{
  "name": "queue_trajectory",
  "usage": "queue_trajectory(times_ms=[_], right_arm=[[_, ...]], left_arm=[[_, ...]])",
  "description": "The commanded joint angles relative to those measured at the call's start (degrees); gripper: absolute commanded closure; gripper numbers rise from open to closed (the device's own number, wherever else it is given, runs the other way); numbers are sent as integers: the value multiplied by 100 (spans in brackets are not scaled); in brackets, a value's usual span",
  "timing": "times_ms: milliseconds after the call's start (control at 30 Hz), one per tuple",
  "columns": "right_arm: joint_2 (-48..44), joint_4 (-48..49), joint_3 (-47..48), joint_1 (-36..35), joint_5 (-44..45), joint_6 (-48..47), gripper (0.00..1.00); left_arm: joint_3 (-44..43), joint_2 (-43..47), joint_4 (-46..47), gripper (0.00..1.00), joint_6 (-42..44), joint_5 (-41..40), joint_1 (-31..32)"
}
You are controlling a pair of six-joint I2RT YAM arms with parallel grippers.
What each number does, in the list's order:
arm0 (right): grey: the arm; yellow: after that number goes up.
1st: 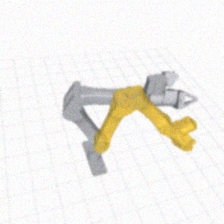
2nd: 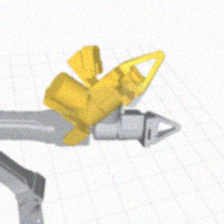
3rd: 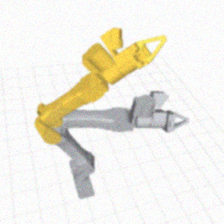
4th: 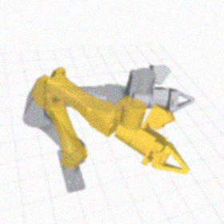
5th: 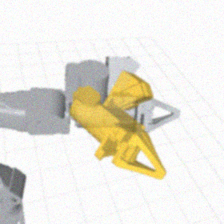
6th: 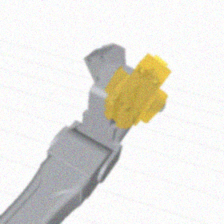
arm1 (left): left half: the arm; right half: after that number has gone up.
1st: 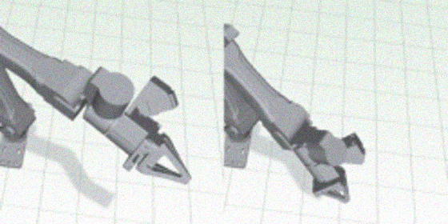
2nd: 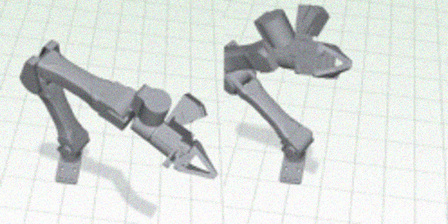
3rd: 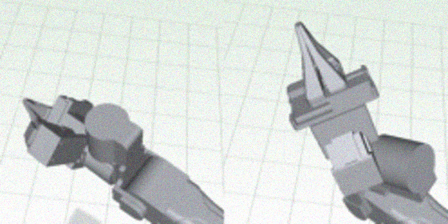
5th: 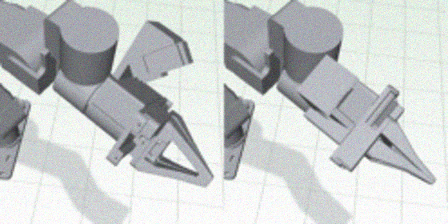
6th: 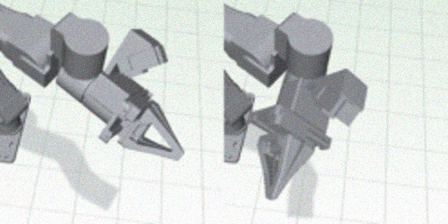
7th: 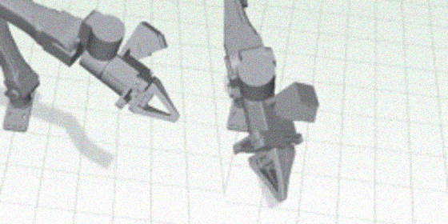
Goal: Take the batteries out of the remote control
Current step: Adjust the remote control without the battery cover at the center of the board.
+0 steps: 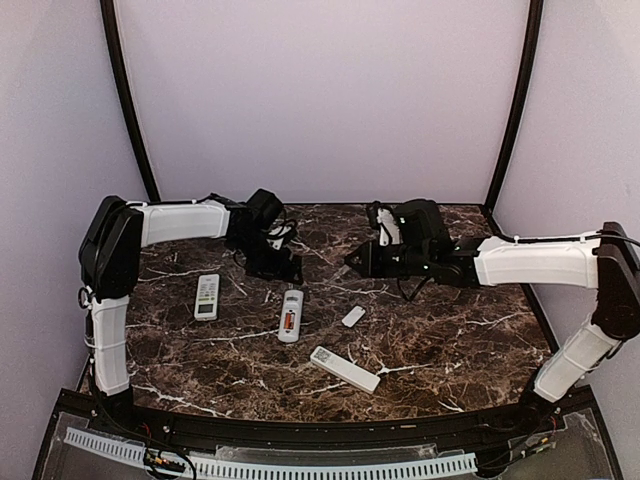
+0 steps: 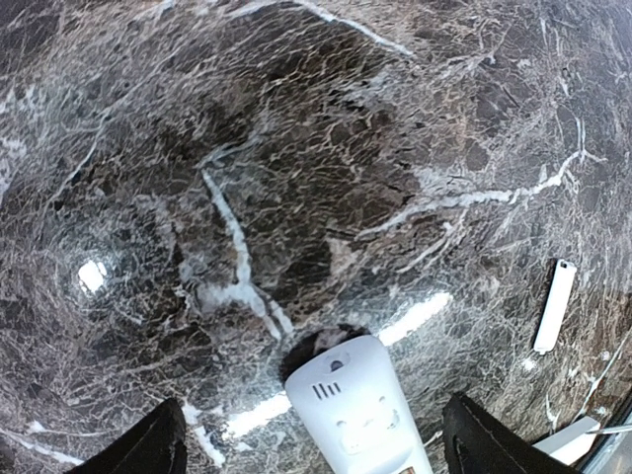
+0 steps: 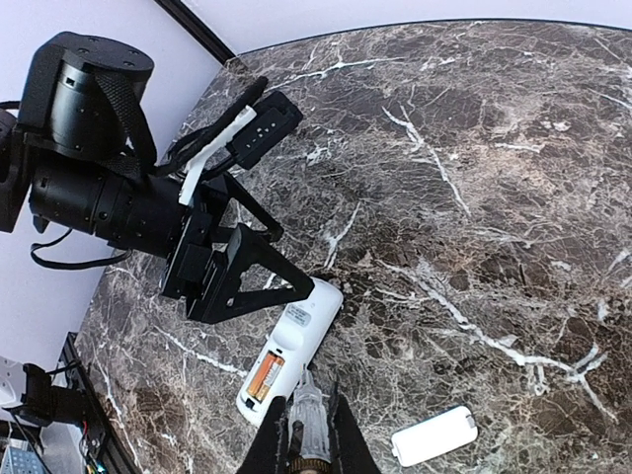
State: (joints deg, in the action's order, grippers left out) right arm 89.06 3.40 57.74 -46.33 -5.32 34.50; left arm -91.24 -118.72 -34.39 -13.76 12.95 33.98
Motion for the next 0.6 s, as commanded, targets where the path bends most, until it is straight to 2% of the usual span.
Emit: queue_trajectory(times_ms=[0, 233, 567], right_arm=[[-213, 53, -201, 36, 257, -66, 100], [-301, 80, -293, 39, 290, -81, 100], [-254, 148, -295, 45, 263, -40, 100]], left_arm=[[-289, -47, -238, 9, 81, -504, 243], [-708, -402, -434, 7, 152, -1109, 476], [-848, -696, -736, 6, 374, -1425, 489]])
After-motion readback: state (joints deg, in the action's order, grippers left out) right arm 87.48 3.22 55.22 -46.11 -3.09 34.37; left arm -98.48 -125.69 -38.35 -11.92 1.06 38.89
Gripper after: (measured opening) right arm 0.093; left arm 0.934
